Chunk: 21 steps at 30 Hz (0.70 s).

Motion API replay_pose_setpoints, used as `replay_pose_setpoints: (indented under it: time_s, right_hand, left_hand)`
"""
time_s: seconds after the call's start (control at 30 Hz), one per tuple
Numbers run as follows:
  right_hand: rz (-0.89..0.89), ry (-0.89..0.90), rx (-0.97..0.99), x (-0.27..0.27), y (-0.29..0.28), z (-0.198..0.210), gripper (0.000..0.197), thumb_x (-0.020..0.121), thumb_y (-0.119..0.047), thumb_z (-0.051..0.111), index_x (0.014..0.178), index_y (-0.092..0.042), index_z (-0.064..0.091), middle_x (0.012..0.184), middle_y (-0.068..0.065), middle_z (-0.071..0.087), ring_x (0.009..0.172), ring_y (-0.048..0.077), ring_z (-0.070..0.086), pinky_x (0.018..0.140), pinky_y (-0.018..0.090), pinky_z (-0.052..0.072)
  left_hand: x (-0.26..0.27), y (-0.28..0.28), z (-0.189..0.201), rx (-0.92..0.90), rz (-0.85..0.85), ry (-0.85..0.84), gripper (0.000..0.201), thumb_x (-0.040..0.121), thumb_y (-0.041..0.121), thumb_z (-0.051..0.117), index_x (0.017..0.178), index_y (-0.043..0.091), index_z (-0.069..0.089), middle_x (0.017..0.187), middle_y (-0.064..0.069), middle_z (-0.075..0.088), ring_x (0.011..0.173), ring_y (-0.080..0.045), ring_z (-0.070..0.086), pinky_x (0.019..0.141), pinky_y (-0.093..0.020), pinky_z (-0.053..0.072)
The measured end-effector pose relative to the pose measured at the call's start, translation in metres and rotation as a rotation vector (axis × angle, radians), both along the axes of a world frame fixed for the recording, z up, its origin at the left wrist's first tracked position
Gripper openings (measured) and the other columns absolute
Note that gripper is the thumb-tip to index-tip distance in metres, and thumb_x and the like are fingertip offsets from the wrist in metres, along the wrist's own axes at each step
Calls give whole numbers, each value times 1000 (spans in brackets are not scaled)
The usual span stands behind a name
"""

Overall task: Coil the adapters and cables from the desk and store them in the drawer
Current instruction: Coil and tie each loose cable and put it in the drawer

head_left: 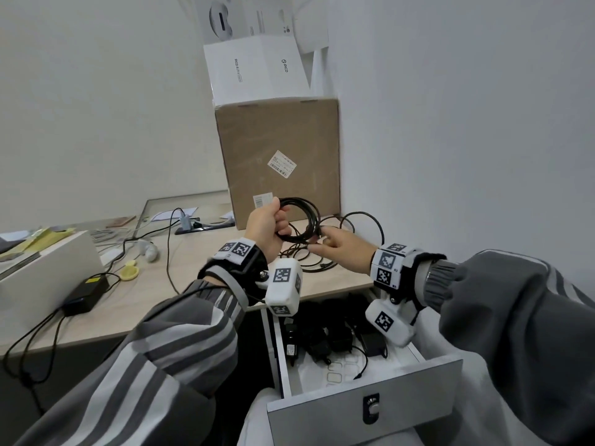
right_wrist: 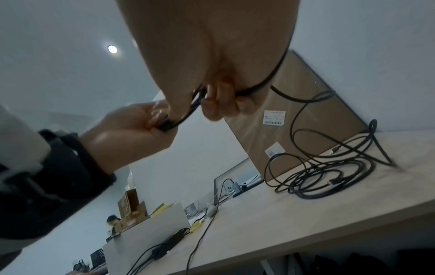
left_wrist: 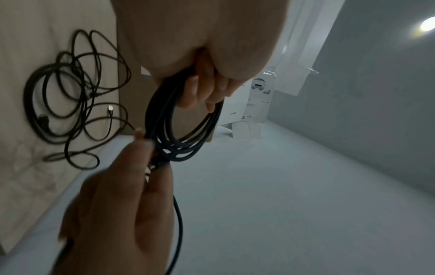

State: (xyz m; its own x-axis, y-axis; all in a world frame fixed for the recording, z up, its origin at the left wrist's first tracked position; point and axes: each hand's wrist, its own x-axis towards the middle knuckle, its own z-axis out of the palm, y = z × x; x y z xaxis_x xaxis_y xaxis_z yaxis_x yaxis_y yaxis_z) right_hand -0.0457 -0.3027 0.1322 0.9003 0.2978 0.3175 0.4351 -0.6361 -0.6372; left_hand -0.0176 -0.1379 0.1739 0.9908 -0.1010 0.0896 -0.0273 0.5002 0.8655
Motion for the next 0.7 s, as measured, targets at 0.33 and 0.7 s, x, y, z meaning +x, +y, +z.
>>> replay_pose_setpoints:
  time_s: [0.33, 0.7]
  right_hand:
    - [19, 3, -113, -10, -31, 18, 33, 82, -48, 66, 99, -21, 62, 53, -4, 44, 49, 13, 40, 56, 26, 35]
    - [21, -72, -214, -5, -13, 23, 26, 96, -31, 51, 79, -12, 52, 60, -7, 42, 54, 7, 39, 56, 24, 31]
  left_hand:
    - [-2, 16, 7, 443, -221, -61, 34, 104, 25, 37, 83, 3, 52, 45, 11, 25, 35, -1, 19, 36, -14, 15]
    - [-11, 0, 11, 861, -385, -177, 29, 101, 25, 46, 76, 13, 54, 51, 7, 26, 41, -4, 21, 36, -15, 19]
